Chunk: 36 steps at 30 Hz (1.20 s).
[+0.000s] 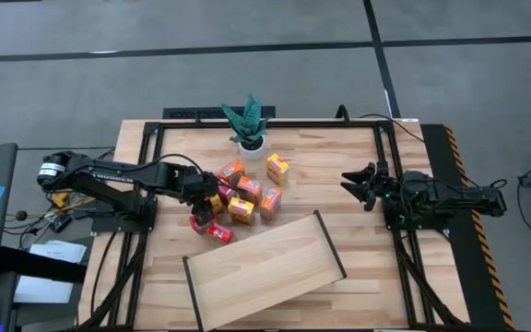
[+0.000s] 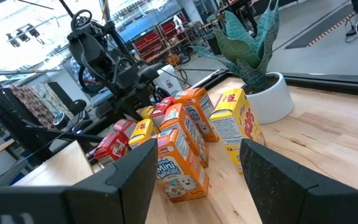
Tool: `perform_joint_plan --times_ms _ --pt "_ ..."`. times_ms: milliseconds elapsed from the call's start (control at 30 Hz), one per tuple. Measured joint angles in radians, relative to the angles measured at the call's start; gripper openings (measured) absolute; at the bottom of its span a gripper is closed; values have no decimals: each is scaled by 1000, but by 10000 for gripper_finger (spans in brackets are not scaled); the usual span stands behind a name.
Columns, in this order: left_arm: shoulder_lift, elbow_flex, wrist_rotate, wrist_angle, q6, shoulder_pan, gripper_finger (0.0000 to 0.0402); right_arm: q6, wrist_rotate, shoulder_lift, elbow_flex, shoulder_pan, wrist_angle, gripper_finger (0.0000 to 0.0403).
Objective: Stack cereal on shelf
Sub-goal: Put the bottom left yellow cereal box on the shelf
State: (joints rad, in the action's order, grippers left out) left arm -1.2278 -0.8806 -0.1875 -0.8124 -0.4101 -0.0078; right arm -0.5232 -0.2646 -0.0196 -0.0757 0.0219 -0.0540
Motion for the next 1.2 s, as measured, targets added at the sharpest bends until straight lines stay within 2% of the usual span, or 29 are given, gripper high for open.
perform_joint_plan --times_ms 233,467,633,767,1000,1200 --pt "0 -35 -1 -10 -17 0 145 0 0 0 0 0 0 255" --pt "0 -154 0 -112 -38 0 144 0 0 0 0 0 0 255" --pt "0 -302 38 -255 -83 0 144 0 0 0 0 0 0 255" --pt "0 -445 52 -294 -112 0 144 0 0 0 0 0 0 255" --pt "-52 -701 43 -209 -102 -6 144 0 0 0 0 0 0 255" --pt "-220 -944 50 -165 -6 -66 144 0 0 0 0 0 0 255"
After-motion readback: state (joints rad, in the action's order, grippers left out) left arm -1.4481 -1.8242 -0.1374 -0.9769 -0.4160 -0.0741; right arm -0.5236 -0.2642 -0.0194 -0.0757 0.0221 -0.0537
